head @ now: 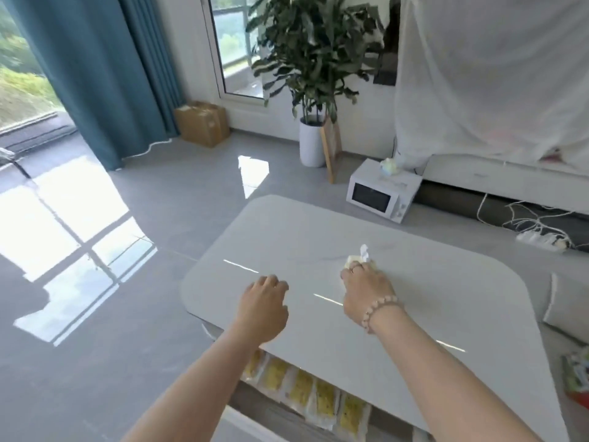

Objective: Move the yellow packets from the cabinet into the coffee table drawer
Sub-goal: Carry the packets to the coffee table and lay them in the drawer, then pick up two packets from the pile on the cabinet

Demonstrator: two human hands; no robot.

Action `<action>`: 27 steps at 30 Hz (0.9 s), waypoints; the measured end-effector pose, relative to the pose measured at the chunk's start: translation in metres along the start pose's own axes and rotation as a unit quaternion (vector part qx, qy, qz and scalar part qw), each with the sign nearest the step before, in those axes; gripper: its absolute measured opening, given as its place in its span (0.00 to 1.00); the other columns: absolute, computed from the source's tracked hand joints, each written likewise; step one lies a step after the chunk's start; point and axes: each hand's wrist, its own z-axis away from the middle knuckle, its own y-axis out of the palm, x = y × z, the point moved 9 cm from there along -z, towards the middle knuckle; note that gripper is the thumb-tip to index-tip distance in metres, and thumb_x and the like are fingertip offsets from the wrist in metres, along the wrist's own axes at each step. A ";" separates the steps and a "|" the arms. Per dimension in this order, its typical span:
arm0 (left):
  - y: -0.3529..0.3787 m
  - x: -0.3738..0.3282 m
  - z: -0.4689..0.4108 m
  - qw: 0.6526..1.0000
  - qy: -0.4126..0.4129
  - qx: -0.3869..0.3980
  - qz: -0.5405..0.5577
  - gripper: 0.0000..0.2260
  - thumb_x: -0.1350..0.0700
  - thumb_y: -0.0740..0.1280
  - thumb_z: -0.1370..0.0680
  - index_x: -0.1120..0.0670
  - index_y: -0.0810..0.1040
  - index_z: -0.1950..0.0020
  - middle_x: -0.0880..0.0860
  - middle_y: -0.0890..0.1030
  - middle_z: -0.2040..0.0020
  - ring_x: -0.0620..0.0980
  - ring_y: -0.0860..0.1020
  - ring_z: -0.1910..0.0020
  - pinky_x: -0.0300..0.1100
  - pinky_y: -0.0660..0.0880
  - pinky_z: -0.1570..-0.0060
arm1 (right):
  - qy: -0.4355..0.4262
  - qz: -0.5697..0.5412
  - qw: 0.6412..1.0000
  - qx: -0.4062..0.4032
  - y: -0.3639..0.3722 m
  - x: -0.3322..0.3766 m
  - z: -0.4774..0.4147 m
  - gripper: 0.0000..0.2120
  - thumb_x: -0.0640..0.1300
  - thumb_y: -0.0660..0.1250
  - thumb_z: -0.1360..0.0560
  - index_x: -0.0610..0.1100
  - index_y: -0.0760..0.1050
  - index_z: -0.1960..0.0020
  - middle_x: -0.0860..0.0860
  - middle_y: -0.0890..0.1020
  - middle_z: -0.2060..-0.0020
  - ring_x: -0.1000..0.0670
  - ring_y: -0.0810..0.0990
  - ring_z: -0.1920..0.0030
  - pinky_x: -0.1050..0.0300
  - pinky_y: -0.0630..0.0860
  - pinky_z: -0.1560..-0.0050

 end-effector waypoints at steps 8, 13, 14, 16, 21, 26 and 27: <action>-0.176 0.097 0.093 0.979 -0.139 -0.130 -0.077 0.20 0.50 0.61 0.21 0.53 0.67 0.31 0.52 0.70 0.35 0.53 0.68 0.35 0.45 0.64 0.38 | -0.141 0.000 0.977 -0.163 -0.162 0.156 0.028 0.19 0.40 0.58 0.25 0.41 0.66 0.34 0.44 0.70 0.36 0.45 0.68 0.36 0.53 0.66 0.40; -0.208 0.183 0.177 0.950 -0.248 -0.156 -0.110 0.22 0.46 0.61 0.21 0.54 0.65 0.30 0.53 0.69 0.34 0.54 0.67 0.34 0.46 0.64 0.38 | -0.244 0.008 0.943 -0.225 -0.202 0.277 0.048 0.22 0.42 0.59 0.25 0.40 0.65 0.32 0.43 0.70 0.34 0.44 0.69 0.36 0.52 0.68 0.40; -0.205 0.202 0.195 0.945 -0.270 -0.146 -0.113 0.22 0.46 0.60 0.21 0.54 0.64 0.30 0.54 0.68 0.34 0.54 0.67 0.35 0.46 0.64 0.39 | -0.264 0.013 0.937 -0.227 -0.205 0.303 0.052 0.22 0.43 0.59 0.25 0.40 0.64 0.32 0.43 0.69 0.34 0.44 0.69 0.36 0.52 0.68 0.41; -0.200 0.242 0.231 0.937 -0.305 -0.129 -0.111 0.22 0.47 0.59 0.21 0.54 0.64 0.30 0.53 0.68 0.34 0.54 0.67 0.35 0.45 0.65 0.39 | -0.302 0.025 0.924 -0.234 -0.210 0.355 0.058 0.22 0.43 0.59 0.25 0.40 0.64 0.32 0.43 0.69 0.34 0.44 0.69 0.36 0.53 0.68 0.42; -0.218 0.345 0.317 0.897 -0.400 -0.153 -0.114 0.19 0.48 0.59 0.21 0.54 0.66 0.32 0.53 0.70 0.36 0.54 0.70 0.39 0.46 0.68 0.45 | -0.386 0.025 0.885 -0.259 -0.231 0.486 0.071 0.20 0.45 0.59 0.24 0.40 0.65 0.33 0.44 0.70 0.36 0.45 0.69 0.36 0.53 0.67 0.41; -0.220 0.438 0.399 0.841 -0.504 -0.141 -0.138 0.17 0.50 0.58 0.21 0.56 0.66 0.34 0.54 0.70 0.36 0.54 0.71 0.41 0.45 0.69 0.48 | -0.450 0.011 0.856 -0.255 -0.233 0.607 0.082 0.21 0.46 0.59 0.23 0.40 0.64 0.33 0.44 0.71 0.35 0.45 0.68 0.35 0.53 0.67 0.39; -0.217 0.453 0.413 0.832 -0.519 -0.135 -0.140 0.17 0.51 0.58 0.21 0.56 0.66 0.34 0.54 0.70 0.36 0.54 0.71 0.40 0.45 0.68 0.48 | -0.460 0.006 0.851 -0.253 -0.233 0.628 0.085 0.21 0.46 0.59 0.23 0.40 0.64 0.33 0.44 0.71 0.35 0.45 0.68 0.35 0.53 0.67 0.39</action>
